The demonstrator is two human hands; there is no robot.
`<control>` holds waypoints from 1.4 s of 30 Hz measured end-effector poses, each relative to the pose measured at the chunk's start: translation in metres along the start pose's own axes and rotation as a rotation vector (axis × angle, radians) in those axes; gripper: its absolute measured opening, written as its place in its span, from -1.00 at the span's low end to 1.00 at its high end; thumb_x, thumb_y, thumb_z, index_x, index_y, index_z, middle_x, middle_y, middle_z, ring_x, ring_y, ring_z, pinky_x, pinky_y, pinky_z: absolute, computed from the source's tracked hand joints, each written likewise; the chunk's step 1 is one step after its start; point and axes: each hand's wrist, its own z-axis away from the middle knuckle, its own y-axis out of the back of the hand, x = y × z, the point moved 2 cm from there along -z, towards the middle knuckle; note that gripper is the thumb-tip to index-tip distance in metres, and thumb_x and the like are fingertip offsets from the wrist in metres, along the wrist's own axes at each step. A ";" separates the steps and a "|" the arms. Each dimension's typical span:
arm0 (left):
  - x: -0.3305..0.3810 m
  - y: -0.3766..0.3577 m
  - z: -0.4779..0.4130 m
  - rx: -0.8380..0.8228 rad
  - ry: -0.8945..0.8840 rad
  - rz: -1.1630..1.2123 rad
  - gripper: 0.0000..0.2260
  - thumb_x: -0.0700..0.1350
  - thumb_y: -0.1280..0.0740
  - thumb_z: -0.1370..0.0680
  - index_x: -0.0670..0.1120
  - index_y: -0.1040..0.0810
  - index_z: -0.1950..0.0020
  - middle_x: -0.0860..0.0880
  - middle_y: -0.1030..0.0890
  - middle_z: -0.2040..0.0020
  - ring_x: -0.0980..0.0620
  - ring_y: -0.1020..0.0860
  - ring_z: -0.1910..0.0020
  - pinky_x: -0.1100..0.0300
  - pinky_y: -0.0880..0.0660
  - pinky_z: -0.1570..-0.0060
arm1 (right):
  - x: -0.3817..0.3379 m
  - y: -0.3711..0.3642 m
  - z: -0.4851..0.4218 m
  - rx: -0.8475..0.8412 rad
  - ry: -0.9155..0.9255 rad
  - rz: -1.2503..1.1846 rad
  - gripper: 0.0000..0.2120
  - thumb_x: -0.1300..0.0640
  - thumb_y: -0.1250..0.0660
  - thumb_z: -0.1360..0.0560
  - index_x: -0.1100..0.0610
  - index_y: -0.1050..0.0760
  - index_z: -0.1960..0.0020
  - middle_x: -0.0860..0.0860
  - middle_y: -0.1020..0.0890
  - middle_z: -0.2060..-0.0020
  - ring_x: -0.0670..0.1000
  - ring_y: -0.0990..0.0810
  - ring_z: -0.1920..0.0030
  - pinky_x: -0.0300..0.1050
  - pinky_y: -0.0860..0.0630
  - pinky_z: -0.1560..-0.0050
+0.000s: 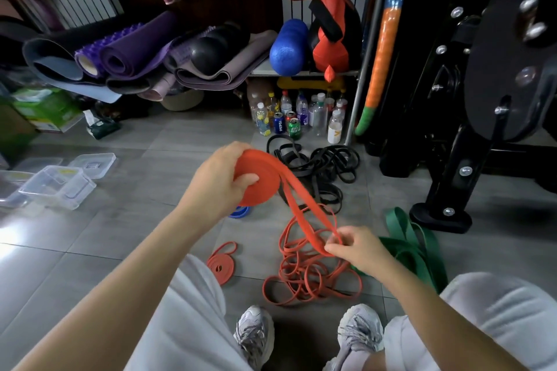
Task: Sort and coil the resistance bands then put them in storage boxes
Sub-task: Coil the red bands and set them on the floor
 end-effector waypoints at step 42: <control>0.027 -0.035 0.027 -0.335 -0.226 0.009 -0.65 -0.16 -0.35 -0.51 0.03 -0.44 -0.28 0.03 -0.51 -0.12 0.07 -0.47 -0.10 0.19 -0.40 -0.12 | -0.100 0.022 0.024 0.208 0.339 0.039 -0.78 0.01 -0.48 -0.38 0.01 -0.65 -0.02 -0.09 -0.70 0.17 -0.16 -0.62 0.17 -0.26 -0.51 0.06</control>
